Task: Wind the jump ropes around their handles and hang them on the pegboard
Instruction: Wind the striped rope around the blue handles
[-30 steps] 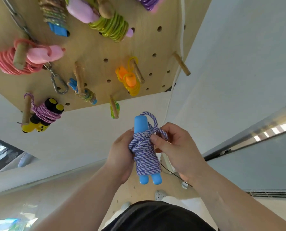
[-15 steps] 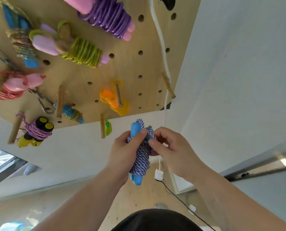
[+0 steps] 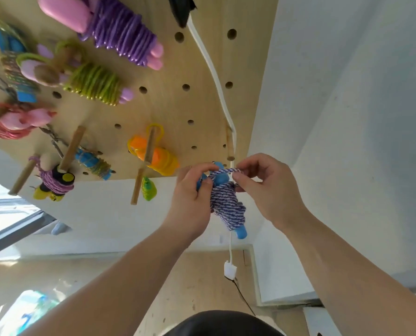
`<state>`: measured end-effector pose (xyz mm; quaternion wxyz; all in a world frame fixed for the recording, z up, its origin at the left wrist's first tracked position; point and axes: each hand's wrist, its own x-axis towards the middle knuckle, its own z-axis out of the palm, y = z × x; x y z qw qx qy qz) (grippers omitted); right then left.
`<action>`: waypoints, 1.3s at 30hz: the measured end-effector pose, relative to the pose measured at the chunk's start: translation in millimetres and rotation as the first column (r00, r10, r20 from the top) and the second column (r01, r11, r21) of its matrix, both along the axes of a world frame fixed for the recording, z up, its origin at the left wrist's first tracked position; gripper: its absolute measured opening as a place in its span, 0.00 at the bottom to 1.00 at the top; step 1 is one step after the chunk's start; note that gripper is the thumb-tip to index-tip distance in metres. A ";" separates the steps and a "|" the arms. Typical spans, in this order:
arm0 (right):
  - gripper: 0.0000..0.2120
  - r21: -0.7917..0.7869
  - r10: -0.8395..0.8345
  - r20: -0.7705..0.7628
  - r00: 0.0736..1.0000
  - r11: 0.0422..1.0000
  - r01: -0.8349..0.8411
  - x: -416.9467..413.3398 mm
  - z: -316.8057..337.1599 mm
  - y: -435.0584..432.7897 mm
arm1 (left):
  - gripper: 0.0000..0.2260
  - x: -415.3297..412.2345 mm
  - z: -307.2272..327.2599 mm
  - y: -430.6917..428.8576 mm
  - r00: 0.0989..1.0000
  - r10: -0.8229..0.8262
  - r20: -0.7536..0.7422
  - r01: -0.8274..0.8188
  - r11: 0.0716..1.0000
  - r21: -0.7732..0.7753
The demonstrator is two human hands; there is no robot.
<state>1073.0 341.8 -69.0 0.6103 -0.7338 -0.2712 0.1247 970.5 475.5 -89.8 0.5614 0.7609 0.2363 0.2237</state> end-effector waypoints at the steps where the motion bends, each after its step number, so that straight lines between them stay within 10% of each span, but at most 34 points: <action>1: 0.06 0.012 0.004 0.008 1.000 1.000 -0.005 5.0 1.7 1.6 | 0.18 4.0 1.7 -0.6 0.999 0.034 0.003 -0.033 0.999 -0.032; 18: 0.06 0.133 -0.153 -0.332 0.931 0.969 0.206 57.5 4.5 55.1 | 0.06 73.3 19.4 14.5 0.945 0.326 -0.027 -0.326 0.928 -0.181; 39: 0.10 -0.063 -0.312 -0.139 0.940 0.950 0.306 77.9 0.4 69.8 | 0.20 91.9 26.9 11.6 0.931 0.312 -0.191 -0.364 0.836 -0.410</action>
